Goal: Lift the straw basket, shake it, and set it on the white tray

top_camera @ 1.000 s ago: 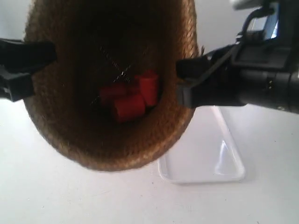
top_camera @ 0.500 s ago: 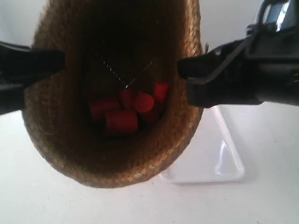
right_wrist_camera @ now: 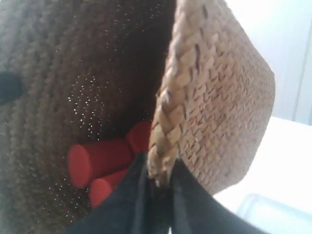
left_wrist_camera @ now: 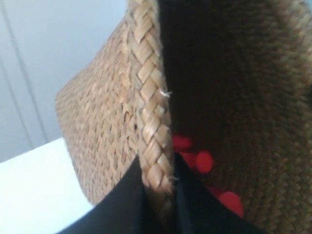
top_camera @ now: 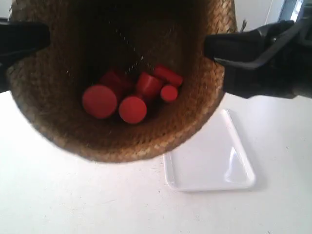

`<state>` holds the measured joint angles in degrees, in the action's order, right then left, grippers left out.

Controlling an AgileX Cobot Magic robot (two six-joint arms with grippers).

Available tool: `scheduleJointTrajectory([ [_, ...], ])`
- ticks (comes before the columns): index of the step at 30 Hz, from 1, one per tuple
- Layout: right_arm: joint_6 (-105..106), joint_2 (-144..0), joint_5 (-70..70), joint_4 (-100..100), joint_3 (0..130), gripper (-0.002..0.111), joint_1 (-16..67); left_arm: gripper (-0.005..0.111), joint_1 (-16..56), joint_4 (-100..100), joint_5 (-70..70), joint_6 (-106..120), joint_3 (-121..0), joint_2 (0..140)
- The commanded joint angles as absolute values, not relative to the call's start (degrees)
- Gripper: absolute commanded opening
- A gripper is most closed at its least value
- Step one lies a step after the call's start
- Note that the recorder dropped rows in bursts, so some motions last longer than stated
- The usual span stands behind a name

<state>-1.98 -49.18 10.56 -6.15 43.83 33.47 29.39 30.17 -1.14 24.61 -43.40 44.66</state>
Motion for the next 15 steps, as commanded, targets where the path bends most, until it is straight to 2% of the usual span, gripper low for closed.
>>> scheduleJointTrajectory([
  [1,-6.06,-55.24,10.95,-7.76,44.34,0.0,32.18,0.0,29.2,31.59,0.34,22.47,-42.87,49.2],
  [4,-3.46,-48.8,16.08,-8.62,48.19,0.0,35.44,0.0,30.56,29.74,10.32,23.34,-47.57,44.39],
  [7,-1.61,-47.45,8.87,-4.21,45.63,0.0,35.49,0.0,30.25,27.24,4.46,23.03,-44.95,43.32],
  [10,-1.88,-53.36,7.24,-2.44,42.35,0.0,32.76,0.0,29.74,28.17,-2.3,20.65,-41.19,47.3],
  [13,-4.83,-52.64,16.4,-9.24,45.94,0.0,34.18,0.0,31.09,29.09,4.28,19.29,-44.15,45.61],
  [15,-2.31,-47.71,15.14,-10.82,46.89,0.0,37.1,0.0,32.27,28.83,7.03,19.57,-46.14,42.39],
])
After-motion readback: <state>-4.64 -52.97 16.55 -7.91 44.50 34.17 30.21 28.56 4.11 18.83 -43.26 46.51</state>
